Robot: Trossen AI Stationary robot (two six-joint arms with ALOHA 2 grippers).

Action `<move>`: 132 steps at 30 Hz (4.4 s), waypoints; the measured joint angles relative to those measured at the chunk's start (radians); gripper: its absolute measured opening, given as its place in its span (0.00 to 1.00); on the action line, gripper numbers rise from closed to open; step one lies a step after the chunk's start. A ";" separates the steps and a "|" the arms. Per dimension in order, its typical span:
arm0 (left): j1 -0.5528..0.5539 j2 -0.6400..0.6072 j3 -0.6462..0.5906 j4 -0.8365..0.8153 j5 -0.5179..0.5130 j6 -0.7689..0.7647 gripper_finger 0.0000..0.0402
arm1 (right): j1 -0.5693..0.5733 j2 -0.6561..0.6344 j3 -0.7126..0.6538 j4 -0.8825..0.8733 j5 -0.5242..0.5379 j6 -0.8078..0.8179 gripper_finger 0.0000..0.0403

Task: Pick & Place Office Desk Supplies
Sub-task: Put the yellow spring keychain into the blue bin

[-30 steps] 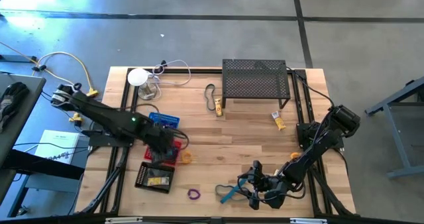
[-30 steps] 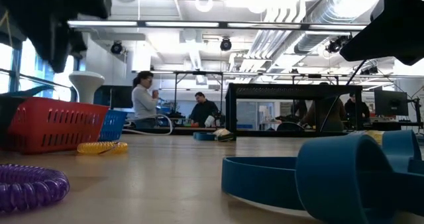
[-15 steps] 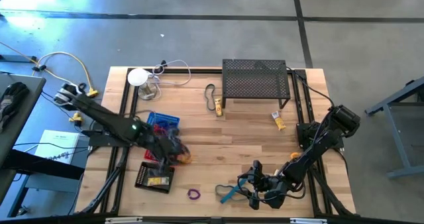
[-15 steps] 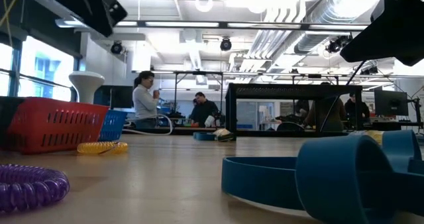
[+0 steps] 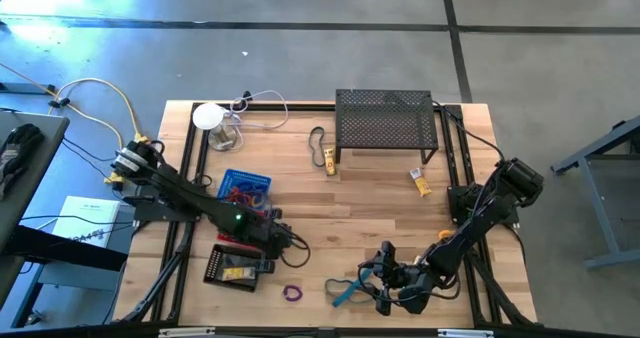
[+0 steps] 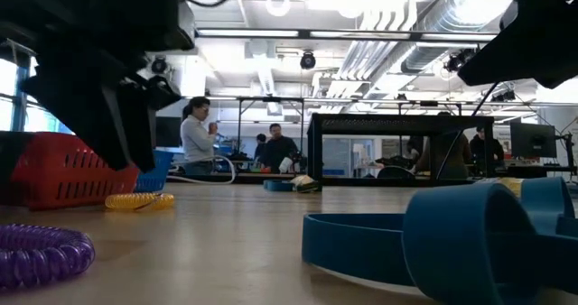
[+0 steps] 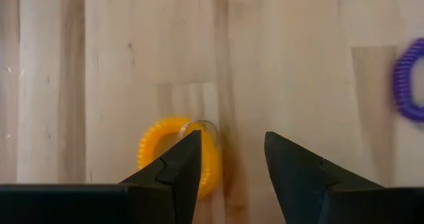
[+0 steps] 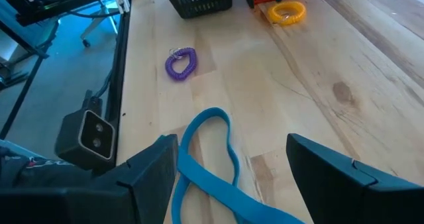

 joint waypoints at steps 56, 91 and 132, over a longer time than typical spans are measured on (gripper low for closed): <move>0.022 0.093 0.305 -0.320 -0.045 0.079 0.02 | -0.007 0.000 -0.001 -0.030 0.000 0.029 0.67; 0.154 -0.483 0.155 -0.890 -0.109 -0.079 0.01 | 0.055 0.000 0.000 -0.031 0.072 0.139 0.67; 0.237 -0.519 0.010 -0.221 0.073 -0.285 0.18 | -0.077 -0.072 0.000 0.109 0.026 -0.359 0.67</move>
